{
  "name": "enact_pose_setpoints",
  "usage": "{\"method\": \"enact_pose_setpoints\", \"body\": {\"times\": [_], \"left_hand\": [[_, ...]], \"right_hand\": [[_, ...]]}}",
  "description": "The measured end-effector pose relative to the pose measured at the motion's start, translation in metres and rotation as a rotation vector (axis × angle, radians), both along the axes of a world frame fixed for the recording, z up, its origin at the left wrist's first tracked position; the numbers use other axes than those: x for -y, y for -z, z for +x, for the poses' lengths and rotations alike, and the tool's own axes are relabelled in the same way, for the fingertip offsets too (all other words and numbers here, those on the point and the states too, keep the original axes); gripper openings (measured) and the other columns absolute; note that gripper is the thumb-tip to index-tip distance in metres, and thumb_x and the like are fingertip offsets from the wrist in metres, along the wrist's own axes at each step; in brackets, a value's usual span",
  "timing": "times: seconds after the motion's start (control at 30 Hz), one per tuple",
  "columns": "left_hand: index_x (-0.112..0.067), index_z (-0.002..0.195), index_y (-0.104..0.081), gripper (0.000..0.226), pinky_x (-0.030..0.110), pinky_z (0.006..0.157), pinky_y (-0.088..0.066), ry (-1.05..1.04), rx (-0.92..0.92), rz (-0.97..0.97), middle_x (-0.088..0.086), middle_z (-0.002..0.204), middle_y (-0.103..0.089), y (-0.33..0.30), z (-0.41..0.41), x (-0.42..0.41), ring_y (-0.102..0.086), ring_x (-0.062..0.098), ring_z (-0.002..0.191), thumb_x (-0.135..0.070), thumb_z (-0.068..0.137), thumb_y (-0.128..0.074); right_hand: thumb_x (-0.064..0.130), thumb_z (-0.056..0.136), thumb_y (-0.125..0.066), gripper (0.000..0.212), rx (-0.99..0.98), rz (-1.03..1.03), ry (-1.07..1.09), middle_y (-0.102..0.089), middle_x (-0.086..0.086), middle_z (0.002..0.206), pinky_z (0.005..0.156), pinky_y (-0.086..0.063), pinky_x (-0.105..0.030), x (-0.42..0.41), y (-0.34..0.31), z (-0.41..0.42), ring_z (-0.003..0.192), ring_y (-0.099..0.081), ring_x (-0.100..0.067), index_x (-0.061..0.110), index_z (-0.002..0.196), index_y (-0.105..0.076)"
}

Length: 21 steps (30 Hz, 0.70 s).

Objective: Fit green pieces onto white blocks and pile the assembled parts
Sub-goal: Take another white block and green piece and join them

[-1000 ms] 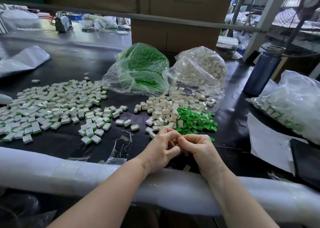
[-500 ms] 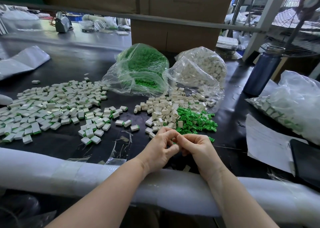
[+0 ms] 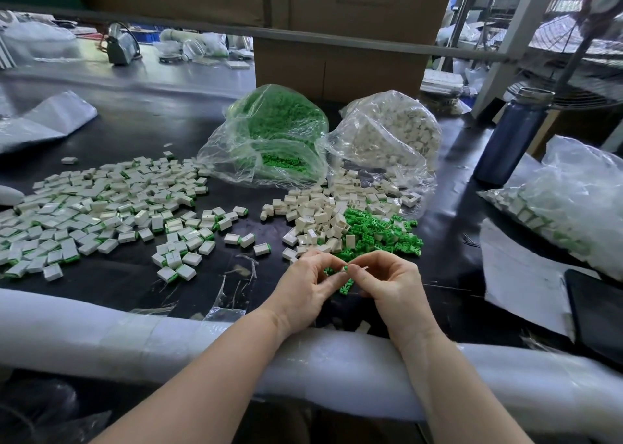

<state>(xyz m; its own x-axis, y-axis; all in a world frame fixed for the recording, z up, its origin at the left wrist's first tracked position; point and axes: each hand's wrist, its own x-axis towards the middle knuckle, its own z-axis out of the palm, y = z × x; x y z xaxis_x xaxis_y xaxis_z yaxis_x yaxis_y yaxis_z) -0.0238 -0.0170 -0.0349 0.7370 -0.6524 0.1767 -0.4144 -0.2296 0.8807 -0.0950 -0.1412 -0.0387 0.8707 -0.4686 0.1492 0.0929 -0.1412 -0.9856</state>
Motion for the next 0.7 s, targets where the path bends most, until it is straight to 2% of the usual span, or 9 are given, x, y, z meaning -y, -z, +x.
{"method": "enact_pose_setpoints", "body": {"times": [0.07,0.2,0.3,0.37,0.53,0.63,0.7], "left_hand": [[-0.008,0.101,-0.067,0.017,0.011,0.067,-0.041,0.002,-0.001,0.008,-0.002,0.088,-0.052,0.000,0.000,0.000,-0.049,0.013,0.073,-0.018,0.090,-0.059],[-0.009,0.102,-0.067,0.017,0.020,0.081,-0.047,0.011,-0.026,-0.004,0.008,0.098,-0.062,0.000,0.000,-0.001,-0.059,0.015,0.088,-0.018,0.090,-0.059],[-0.010,0.099,-0.068,0.014,0.014,0.070,-0.046,-0.034,-0.028,-0.032,-0.002,0.083,-0.065,0.002,0.000,-0.001,-0.058,0.002,0.073,-0.017,0.088,-0.061],[-0.014,0.099,-0.069,0.013,0.010,0.065,-0.044,-0.131,-0.016,-0.060,-0.010,0.076,-0.062,0.003,0.002,-0.002,-0.055,-0.002,0.063,-0.016,0.087,-0.063],[-0.016,0.104,-0.065,0.018,0.020,0.064,-0.055,-0.447,-0.054,-0.191,-0.001,0.080,-0.066,0.005,0.008,-0.006,-0.063,0.008,0.066,-0.010,0.088,-0.059],[-0.013,0.104,-0.067,0.018,0.016,0.068,-0.051,-0.655,-0.057,-0.239,0.004,0.096,-0.065,0.008,0.017,-0.010,-0.062,0.011,0.077,-0.009,0.089,-0.059],[-0.012,0.106,-0.067,0.019,0.018,0.078,-0.047,-0.774,-0.072,-0.240,0.007,0.112,-0.058,0.009,0.022,-0.013,-0.059,0.013,0.085,-0.010,0.089,-0.059]], "right_hand": [[0.006,0.078,-0.071,0.013,-0.017,-0.073,0.016,-0.060,0.004,0.054,0.052,-0.046,-0.022,0.000,0.001,0.001,0.051,-0.053,-0.007,0.015,0.069,-0.068],[0.011,0.081,-0.069,0.014,-0.041,-0.162,0.029,-0.062,0.006,0.060,0.061,-0.048,-0.030,0.000,0.002,0.003,0.058,-0.054,-0.009,0.020,0.071,-0.066],[0.013,0.084,-0.066,0.014,-0.021,-0.135,0.042,-0.060,0.010,0.056,0.059,-0.046,-0.026,0.000,0.001,0.003,0.056,-0.052,-0.006,0.017,0.071,-0.065],[0.012,0.085,-0.066,0.015,-0.006,-0.109,0.077,-0.057,0.011,0.054,0.058,-0.044,-0.025,0.001,0.002,0.003,0.054,-0.049,-0.004,0.015,0.070,-0.064],[0.009,0.082,-0.068,0.016,-0.027,-0.065,0.106,-0.057,0.010,0.056,0.055,-0.044,-0.017,0.001,0.002,0.003,0.054,-0.048,-0.001,0.015,0.068,-0.065],[0.008,0.081,-0.069,0.018,-0.038,-0.052,0.112,-0.057,0.008,0.056,0.053,-0.043,-0.015,0.002,0.002,0.003,0.053,-0.048,-0.002,0.016,0.066,-0.064],[0.008,0.081,-0.069,0.017,-0.049,-0.046,0.118,-0.056,0.008,0.056,0.053,-0.043,-0.016,0.002,0.002,0.003,0.053,-0.047,-0.002,0.015,0.066,-0.064]]}}
